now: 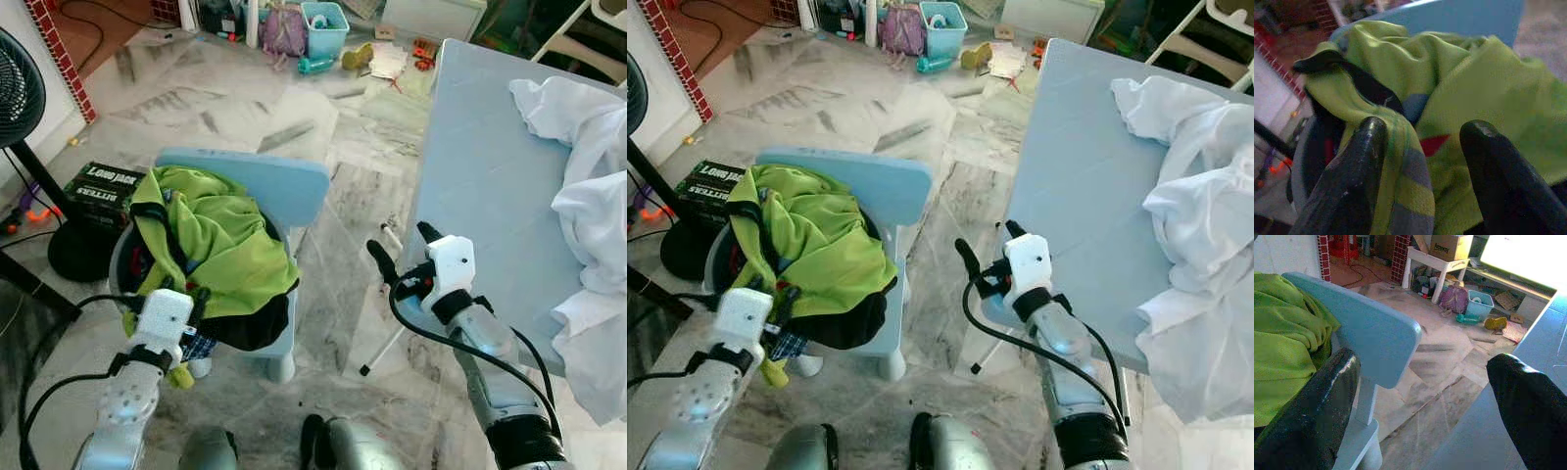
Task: Hang hanger
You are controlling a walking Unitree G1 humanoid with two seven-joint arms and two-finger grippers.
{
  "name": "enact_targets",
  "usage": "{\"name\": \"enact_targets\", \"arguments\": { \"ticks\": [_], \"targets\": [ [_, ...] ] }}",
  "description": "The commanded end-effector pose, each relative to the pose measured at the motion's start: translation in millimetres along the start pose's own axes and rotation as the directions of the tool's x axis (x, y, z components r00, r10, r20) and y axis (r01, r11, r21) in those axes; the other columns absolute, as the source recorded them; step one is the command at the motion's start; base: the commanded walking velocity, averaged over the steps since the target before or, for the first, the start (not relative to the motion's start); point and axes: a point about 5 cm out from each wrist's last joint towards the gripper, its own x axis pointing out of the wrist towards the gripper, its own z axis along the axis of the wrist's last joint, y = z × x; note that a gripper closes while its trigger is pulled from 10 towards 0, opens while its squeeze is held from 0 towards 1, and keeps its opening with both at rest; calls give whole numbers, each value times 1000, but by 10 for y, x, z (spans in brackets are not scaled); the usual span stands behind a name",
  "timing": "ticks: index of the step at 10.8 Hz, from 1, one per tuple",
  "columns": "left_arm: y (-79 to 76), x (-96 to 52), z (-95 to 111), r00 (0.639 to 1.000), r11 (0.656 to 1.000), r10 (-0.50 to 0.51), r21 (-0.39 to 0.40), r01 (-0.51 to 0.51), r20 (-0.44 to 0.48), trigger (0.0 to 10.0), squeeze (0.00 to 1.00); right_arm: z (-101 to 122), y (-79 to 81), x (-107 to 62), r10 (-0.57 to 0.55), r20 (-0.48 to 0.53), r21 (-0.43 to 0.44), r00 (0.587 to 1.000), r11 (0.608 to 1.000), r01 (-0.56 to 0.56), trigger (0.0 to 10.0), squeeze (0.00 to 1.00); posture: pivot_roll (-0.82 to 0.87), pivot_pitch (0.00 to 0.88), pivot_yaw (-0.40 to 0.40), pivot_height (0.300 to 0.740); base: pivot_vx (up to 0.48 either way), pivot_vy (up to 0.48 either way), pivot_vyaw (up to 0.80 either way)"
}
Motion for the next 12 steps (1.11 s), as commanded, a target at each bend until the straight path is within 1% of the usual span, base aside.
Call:
{"name": "enact_targets", "arguments": {
  "ticks": [1, 2, 3, 4, 5, 6, 7, 9, 11, 12],
  "targets": [
    [76, -43, -24, 998, 997, 63, -45, -64, -16, 10000, 0, -184, 57, -83, 30, -89, 30, 996, 999, -28, 10000, 0, 100, 166, -118, 740, 0, 0, 0],
    [102, -49, -22, 997, 996, 81, -31, -81, -10, 10000, 0, -184, 56, -82, 32, -89, 33, 996, 999, -29, 10000, 0, 100, 166, -118, 740, 0, 0, 0],
    [174, -48, 18, 986, 984, 163, -70, -162, 12, 10000, 0, -190, 63, -76, 37, -92, 33, 995, 999, -34, 10000, 0, 100, 166, -118, 740, 0, 0, 0],
    [166, -54, 0, 986, 983, 168, -75, -168, -5, 10000, 0, -192, 76, -75, 43, -92, 32, 995, 999, -40, 10000, 0, 107, 168, -119, 740, 0, 0, 0],
    [157, -61, -30, 983, 978, 179, -107, -181, -33, 10000, 0, -194, 86, -75, 46, -92, 31, 995, 999, -43, 10000, 0, 106, 168, -118, 740, 0, 0, 0],
    [153, -54, -27, 985, 980, 168, -103, -171, -35, 10000, 0, -193, 89, -77, 48, -91, 30, 995, 999, -45, 10000, 0, 105, 170, -117, 740, 0, 0, 0],
    [139, 2, -32, 990, 987, 132, -89, -136, -54, 10000, 0, -193, 94, -75, 49, -91, 31, 995, 998, -46, 10000, 0, 105, 171, -115, 740, 0, 0, 0],
    [99, 64, -23, 995, 993, 81, -78, -86, -64, 10000, 0, -193, 111, -69, 51, -88, 30, 995, 998, -48, 10000, 0, 102, 170, -113, 740, 0, 0, 0],
    [46, 103, -45, 995, 994, 50, -89, -58, -90, 10000, 0, -193, 117, -69, 52, -87, 30, 995, 998, -50, 10000, 0, 100, 170, -111, 740, 0, 0, 0],
    [-4, 94, -107, 991, 995, 24, -89, -36, -129, 10000, 0, -192, 123, -69, 53, -86, 29, 995, 998, -50, 10000, 0, 98, 169, -109, 740, 0, 0, 0]
  ]
}}
